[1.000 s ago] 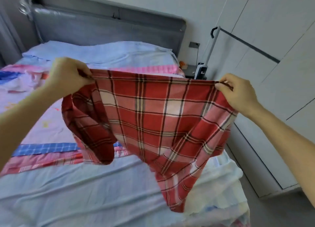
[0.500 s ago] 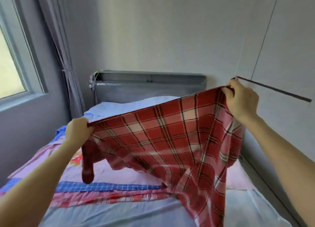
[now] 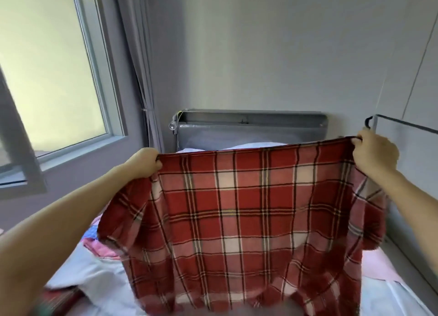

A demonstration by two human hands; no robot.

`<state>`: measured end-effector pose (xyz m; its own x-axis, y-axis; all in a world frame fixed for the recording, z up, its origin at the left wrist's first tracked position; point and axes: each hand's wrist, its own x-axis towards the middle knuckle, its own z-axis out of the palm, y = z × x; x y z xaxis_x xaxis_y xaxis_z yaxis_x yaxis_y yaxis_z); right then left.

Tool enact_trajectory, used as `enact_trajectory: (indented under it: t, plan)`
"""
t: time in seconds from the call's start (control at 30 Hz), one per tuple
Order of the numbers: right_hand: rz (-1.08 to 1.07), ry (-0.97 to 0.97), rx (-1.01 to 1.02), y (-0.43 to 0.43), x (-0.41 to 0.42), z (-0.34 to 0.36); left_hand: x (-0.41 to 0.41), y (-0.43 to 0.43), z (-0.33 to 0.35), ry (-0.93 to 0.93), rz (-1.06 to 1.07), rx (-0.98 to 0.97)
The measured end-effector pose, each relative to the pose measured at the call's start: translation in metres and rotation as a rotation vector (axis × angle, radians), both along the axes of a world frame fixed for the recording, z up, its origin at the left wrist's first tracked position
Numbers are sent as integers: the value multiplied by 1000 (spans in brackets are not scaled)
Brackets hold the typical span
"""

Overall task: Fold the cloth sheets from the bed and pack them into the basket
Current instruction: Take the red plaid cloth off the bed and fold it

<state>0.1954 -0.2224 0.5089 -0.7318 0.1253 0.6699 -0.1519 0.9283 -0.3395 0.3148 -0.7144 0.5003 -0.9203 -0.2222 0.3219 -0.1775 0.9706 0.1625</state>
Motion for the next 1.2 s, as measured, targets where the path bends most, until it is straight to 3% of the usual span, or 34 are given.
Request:
enact_trajectory:
  t: [0.27, 0.33, 0.53, 0.6, 0.67, 0.73, 0.8, 0.93, 1.1, 1.2]
  plan:
    - [65, -13, -200, -54, 22, -15, 54, -32, -80, -39, 217, -16]
    - [112, -17, -241, -68, 27, -18, 69, -39, -110, -49, 291, 55]
    - [131, -218, -175, -78, 21, -41, 74, -66, -120, 167, 349, 631]
    - [233, -376, -162, -73, 16, -48, 71, -84, -107, 204, 335, 925]
    - [412, -634, -227, -68, 12, -54, 72, -96, -89, 141, 277, 1067]
    - [510, -887, -263, -63, 3, -57, 67, -107, -72, 63, 196, 1008]
    - [531, -989, -218, -61, -19, -61, 53, -120, -61, 22, 126, 884]
    - [421, -804, -105, -82, -68, -72, -3, -156, -57, -53, 33, 497]
    - [296, -618, -102, -112, -119, -92, -89, -194, -88, -315, -10, -82]
    - [152, -586, 41, -124, -143, -109, -135, -223, -128, -360, -24, -194]
